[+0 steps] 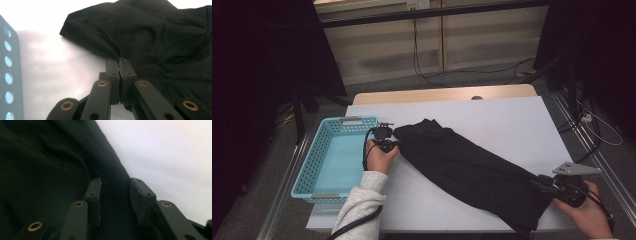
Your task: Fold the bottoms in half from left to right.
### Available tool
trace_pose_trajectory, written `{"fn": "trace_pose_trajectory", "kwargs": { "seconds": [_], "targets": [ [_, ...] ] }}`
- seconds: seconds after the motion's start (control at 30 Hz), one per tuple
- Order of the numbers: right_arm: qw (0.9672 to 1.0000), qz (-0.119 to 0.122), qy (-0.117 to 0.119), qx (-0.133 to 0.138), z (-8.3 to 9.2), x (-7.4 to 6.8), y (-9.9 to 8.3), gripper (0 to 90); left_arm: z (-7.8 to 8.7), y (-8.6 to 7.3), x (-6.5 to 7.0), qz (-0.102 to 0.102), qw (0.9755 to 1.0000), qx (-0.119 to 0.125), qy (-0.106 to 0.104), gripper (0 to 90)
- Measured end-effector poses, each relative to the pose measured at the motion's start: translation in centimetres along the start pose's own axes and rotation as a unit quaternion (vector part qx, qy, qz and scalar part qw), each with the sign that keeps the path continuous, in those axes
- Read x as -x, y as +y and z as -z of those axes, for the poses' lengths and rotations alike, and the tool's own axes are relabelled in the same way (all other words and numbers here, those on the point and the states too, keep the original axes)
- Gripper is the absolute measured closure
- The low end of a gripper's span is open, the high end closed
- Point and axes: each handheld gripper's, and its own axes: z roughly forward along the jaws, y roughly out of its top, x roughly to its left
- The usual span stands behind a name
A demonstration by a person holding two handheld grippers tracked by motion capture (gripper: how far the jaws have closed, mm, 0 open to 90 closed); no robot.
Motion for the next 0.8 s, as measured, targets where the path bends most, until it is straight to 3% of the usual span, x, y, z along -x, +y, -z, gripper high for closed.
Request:
{"fn": "trace_pose_trajectory", "kwargs": {
  "seconds": [0.03, 0.1, 0.17, 0.3, 0.37, 0.43, 0.57, 0.63, 0.7, 0.8],
  "targets": [
    [1.0, 0.001, -0.009, 0.001, -0.2, 0.1, -0.1, 69.2, 0.1, 0.0, -0.1, -0.001, 1.0, -0.003, 0.001, 87.4],
    [1.0, -0.004, -0.003, 0.002, 0.1, 0.5, -0.1, 86.8, 0.1, 0.0, -0.2, -0.001, 1.0, -0.003, 0.002, 87.4],
    [0.9997, -0.019, 0.006, 0.012, 0.6, 1.0, -0.2, 89.5, 0.2, 0.0, -0.3, 0.002, 1.0, 0.0, 0.004, 87.4],
    [0.9988, -0.038, -0.01, 0.03, 1.6, 2.2, -0.3, 87.0, 0.2, 0.0, -0.3, -0.001, 1.0, -0.001, 0.005, 87.4],
    [0.9983, -0.04, -0.032, 0.028, 1.9, 2.6, -0.4, 76.6, 0.1, 0.0, -0.3, -0.003, 1.0, -0.002, 0.006, 87.4],
    [0.9979, -0.052, -0.022, 0.031, 1.8, 2.8, -0.5, 67.6, 0.1, 0.0, -0.3, -0.002, 1.0, 0.0, 0.005, 87.4],
    [0.9985, -0.05, -0.006, 0.021, 1.0, 2.1, -0.4, 53.8, 0.1, 0.1, -0.2, -0.005, 1.0, 0.002, 0.003, 87.2],
    [0.999, -0.044, -0.005, 0.005, 0.3, 1.8, -0.4, 52.7, 0.2, 0.0, -0.2, -0.004, 1.0, 0.003, 0.001, 87.0],
    [0.9991, -0.041, -0.005, 0.009, -0.2, 1.4, -0.4, 52.6, 0.2, 0.0, -0.2, -0.005, 1.0, 0.005, 0.0, 87.0],
    [0.9991, -0.039, 0.017, 0.006, -0.3, 1.0, -0.3, 69.9, 0.3, 0.0, -0.2, -0.006, 1.0, 0.002, -0.003, 86.7]
  ]
}}
